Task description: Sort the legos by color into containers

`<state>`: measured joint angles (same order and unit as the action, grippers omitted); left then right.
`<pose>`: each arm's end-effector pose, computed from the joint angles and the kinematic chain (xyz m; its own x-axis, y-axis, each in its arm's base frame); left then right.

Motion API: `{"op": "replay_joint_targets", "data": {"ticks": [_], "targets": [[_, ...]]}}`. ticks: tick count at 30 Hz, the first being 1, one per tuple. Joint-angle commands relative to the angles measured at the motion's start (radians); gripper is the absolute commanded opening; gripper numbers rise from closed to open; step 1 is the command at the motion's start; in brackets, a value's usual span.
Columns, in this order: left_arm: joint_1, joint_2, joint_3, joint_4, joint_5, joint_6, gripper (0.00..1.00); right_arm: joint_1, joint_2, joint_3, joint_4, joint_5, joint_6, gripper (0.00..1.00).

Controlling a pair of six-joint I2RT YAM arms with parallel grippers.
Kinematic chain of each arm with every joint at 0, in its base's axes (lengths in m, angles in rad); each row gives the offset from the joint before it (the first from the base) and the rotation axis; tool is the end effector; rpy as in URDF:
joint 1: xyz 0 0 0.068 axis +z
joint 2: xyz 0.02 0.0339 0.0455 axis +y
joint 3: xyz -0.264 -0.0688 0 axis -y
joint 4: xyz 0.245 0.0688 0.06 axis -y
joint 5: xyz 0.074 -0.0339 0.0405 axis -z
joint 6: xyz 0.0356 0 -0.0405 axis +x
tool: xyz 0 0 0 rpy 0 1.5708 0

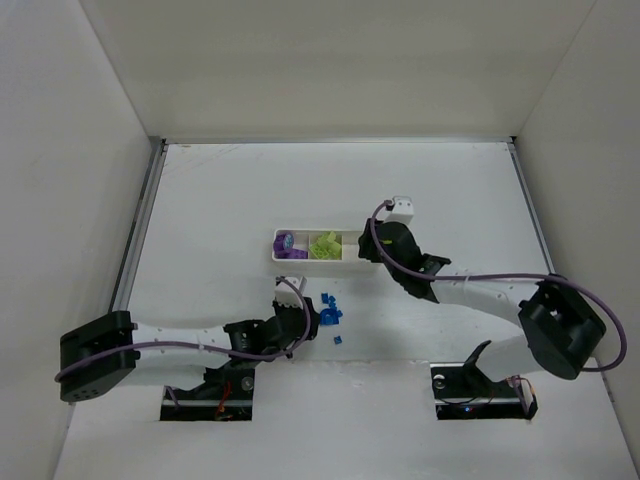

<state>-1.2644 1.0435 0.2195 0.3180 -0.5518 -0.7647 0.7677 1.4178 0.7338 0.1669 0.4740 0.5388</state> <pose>0.0748 -0.1744 0.1520 -0.5719 -0.1470 -0.8071 0.3849 0.8207 -0.4222 0.2267 0.1963 0.2139 -0.4759 0.1752 -0.8619 -0.1028 0.9622 0.2523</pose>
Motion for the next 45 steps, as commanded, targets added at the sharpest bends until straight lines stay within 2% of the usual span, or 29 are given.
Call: {"op": "replay_joint_targets", "data": {"ticks": [1, 11, 23, 29, 31, 34, 39, 45], "targets": [[0.013, 0.024, 0.046, 0.049, 0.012, 0.024, 0.34, 0.024, -0.080, -0.046, 0.075, 0.031, 0.015, 0.55], [0.018, 0.111, 0.067, 0.095, 0.026, 0.024, 0.27, 0.130, -0.253, -0.234, 0.120, 0.103, 0.075, 0.54], [0.003, 0.191, 0.098, 0.098, 0.015, 0.030, 0.08, 0.158, -0.364, -0.362, 0.145, 0.138, 0.138, 0.54], [-0.029, 0.084, 0.090, 0.035, -0.025, 0.025, 0.02, 0.186, -0.459, -0.428, 0.132, 0.147, 0.171, 0.54], [-0.043, 0.026, 0.089, -0.002, -0.060, 0.024, 0.02, 0.192, -0.471, -0.447, 0.125, 0.146, 0.173, 0.49], [-0.049, -0.072, 0.106, -0.072, -0.085, 0.037, 0.02, 0.192, -0.484, -0.467, 0.112, 0.152, 0.184, 0.47], [0.001, -0.135, 0.174, -0.099, -0.073, 0.099, 0.03, 0.199, -0.533, -0.487, 0.105, 0.186, 0.194, 0.47], [0.130, 0.059, 0.355, -0.002, 0.028, 0.212, 0.04, 0.198, -0.594, -0.520, 0.105, 0.167, 0.201, 0.47]]}}
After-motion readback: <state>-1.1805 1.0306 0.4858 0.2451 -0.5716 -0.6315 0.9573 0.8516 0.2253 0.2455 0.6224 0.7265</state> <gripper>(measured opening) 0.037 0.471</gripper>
